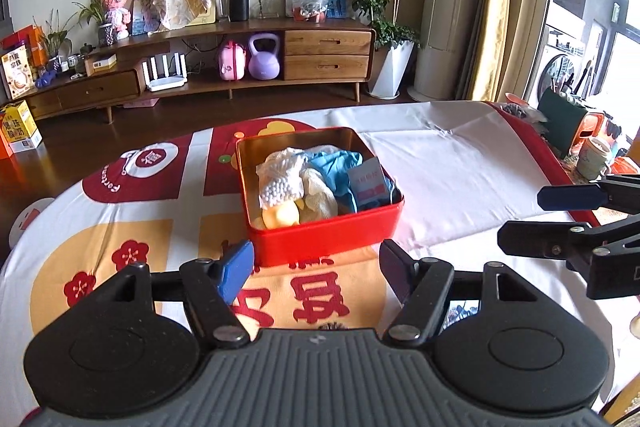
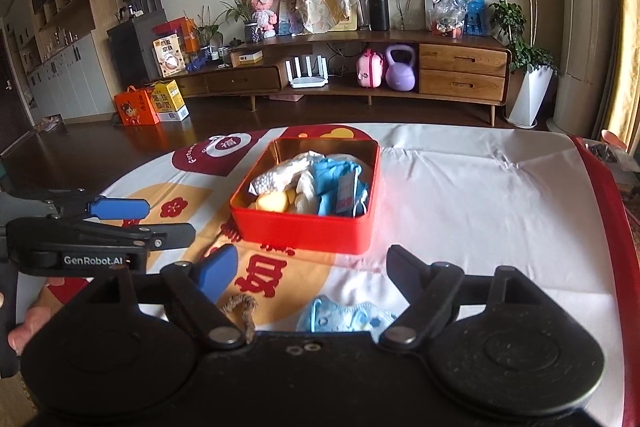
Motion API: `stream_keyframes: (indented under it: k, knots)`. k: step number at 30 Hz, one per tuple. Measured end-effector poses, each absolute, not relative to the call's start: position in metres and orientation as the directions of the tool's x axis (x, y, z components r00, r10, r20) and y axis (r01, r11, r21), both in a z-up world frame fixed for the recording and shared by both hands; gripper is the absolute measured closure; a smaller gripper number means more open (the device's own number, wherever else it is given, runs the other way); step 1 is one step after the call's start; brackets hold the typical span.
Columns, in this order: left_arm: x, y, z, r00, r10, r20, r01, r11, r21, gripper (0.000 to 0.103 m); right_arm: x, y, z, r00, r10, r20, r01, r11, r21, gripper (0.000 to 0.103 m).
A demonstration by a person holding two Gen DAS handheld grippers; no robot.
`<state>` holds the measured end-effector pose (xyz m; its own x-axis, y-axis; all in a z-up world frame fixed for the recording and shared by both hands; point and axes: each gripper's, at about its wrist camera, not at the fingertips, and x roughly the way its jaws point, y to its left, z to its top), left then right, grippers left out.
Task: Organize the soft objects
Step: 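Withdraw both tools from the tin toward the mask and small clear bag, then grasp the small clear bag with the left tool while the right tool grasps the blue printed mask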
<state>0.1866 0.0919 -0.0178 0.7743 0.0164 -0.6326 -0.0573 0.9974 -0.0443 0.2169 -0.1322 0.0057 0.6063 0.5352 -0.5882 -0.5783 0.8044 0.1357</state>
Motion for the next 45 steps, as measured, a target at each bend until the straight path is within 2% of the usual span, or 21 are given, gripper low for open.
stream_keyframes:
  k: [5,9,20,28,36,45]
  knots:
    - [0.165,0.089,-0.028,0.78,0.044,-0.624,-0.09,0.995,-0.041,0.031,0.203,-0.144,-0.005,0.609,0.529,-0.592,-0.568,0.811,0.141,0.013]
    - [0.149,0.088,-0.035,0.79,0.064,-0.609,-0.117,0.992,-0.046,0.021,0.193,-0.151,-0.018,0.61,0.517,-0.6,-0.556,0.819,0.141,0.009]
    - [0.133,0.086,-0.073,0.748,0.053,-0.661,-0.14,0.987,-0.08,0.018,0.178,-0.159,-0.058,0.6,0.49,-0.632,-0.536,0.833,0.136,0.004]
    - [0.126,0.08,-0.105,0.728,0.035,-0.685,-0.128,0.988,-0.086,0.018,0.179,-0.158,-0.083,0.581,0.467,-0.667,-0.535,0.837,0.12,0.004]
    - [0.13,0.08,-0.125,0.726,0.064,-0.684,-0.124,0.991,-0.04,0.018,0.195,-0.153,-0.099,0.567,0.449,-0.691,-0.526,0.842,0.116,0.004]
    - [0.142,0.079,-0.137,0.738,0.085,-0.669,-0.108,0.994,0.006,0.018,0.217,-0.144,-0.114,0.547,0.435,-0.715,-0.518,0.847,0.119,0.018]
